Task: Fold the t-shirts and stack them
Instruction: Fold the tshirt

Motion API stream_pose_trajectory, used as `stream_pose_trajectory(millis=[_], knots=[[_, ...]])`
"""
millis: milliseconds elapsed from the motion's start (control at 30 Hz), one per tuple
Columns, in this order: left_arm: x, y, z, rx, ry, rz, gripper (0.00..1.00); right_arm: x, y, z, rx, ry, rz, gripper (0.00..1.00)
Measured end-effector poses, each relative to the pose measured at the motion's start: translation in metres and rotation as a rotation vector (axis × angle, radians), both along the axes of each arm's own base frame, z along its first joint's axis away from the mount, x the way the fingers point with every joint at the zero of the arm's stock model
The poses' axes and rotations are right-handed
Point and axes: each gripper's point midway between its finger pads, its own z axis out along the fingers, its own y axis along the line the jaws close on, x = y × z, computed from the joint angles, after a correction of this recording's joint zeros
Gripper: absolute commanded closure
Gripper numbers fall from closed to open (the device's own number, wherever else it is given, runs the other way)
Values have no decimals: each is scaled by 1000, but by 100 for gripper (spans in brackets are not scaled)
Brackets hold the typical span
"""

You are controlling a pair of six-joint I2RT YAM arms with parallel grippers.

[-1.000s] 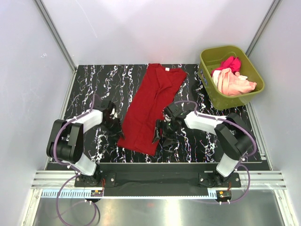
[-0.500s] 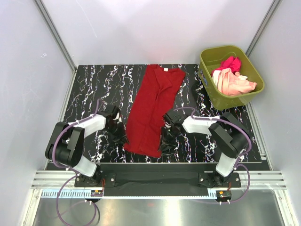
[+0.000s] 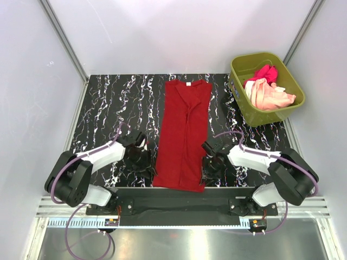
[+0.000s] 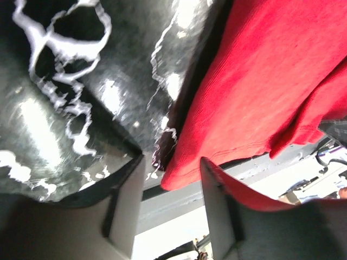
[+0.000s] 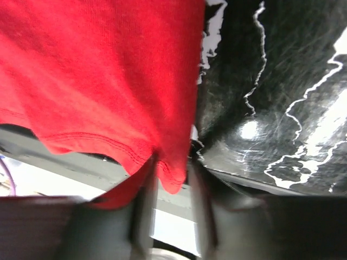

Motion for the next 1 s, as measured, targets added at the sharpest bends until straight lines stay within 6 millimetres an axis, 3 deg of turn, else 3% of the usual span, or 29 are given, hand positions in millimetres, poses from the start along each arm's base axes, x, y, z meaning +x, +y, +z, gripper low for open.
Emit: stream_pose_trajectory(millis=[500, 833, 1000], knots=[[-11, -9, 1, -48, 18, -63, 45, -16, -6, 3, 57, -3, -9, 51], [-20, -17, -1, -59, 34, -107, 51, -23, -6, -3, 74, 22, -13, 53], [-25, -16, -3, -33, 49, -111, 61, -22, -3, -2, 89, 18, -13, 55]])
